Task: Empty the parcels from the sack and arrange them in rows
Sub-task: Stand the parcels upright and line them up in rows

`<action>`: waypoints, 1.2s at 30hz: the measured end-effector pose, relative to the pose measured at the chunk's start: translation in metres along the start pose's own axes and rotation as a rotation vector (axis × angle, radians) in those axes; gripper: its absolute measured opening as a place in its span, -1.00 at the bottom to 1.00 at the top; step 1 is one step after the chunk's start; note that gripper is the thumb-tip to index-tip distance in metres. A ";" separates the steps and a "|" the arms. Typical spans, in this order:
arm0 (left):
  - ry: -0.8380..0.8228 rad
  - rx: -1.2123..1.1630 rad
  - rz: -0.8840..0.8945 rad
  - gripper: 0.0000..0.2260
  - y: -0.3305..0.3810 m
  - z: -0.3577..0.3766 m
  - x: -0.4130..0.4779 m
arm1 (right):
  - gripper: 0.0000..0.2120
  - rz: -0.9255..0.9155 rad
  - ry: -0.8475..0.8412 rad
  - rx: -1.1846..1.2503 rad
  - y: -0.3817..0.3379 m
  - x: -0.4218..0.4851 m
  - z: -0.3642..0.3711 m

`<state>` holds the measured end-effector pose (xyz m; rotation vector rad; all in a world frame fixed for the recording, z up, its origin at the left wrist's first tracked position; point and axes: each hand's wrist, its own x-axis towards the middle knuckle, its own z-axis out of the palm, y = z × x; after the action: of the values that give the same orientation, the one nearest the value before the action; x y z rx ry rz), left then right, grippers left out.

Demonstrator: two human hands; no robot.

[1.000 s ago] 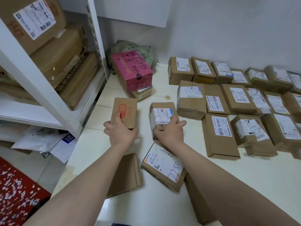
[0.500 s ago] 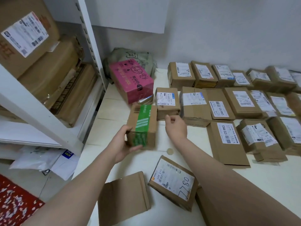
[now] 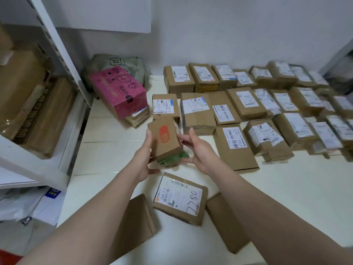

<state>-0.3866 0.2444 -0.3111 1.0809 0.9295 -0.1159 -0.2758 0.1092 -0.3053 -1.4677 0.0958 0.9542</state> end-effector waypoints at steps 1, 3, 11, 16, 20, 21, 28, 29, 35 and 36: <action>-0.013 0.055 0.001 -0.47 0.001 0.005 -0.003 | -0.50 -0.033 -0.003 0.011 0.001 -0.004 -0.007; 0.013 0.098 0.033 -0.51 0.001 0.017 -0.008 | -0.52 -0.094 -0.028 0.015 0.002 -0.010 -0.016; 0.079 0.045 0.043 -0.14 -0.022 0.048 0.013 | -0.61 -0.189 0.220 -0.394 0.015 -0.010 -0.041; -0.092 0.388 0.081 -0.67 -0.030 0.056 0.016 | -0.38 -0.142 0.312 -0.552 0.035 -0.006 -0.071; -0.196 0.320 0.133 -0.61 -0.031 0.081 0.018 | -0.42 -0.266 0.469 -0.841 0.041 0.001 -0.080; -0.230 0.287 0.146 -0.58 -0.031 0.089 0.017 | -0.44 -0.286 0.483 -0.897 0.042 0.002 -0.080; 0.145 0.222 0.154 -0.16 -0.001 0.075 0.026 | -0.66 -0.594 0.699 -1.032 0.009 0.010 -0.043; 0.238 0.157 0.142 -0.13 0.009 0.060 0.033 | -0.67 -0.621 0.654 -1.015 0.001 0.015 -0.032; 0.606 -0.110 0.135 0.01 0.088 -0.039 0.065 | -0.64 -0.674 0.336 -0.987 -0.040 0.055 0.049; 0.604 -0.154 0.135 0.03 0.099 -0.053 0.073 | -0.64 -0.673 0.297 -0.973 -0.046 0.064 0.063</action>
<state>-0.3219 0.3612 -0.3001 1.0474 1.3735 0.4096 -0.2376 0.2023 -0.2960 -2.3011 -0.6996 0.1813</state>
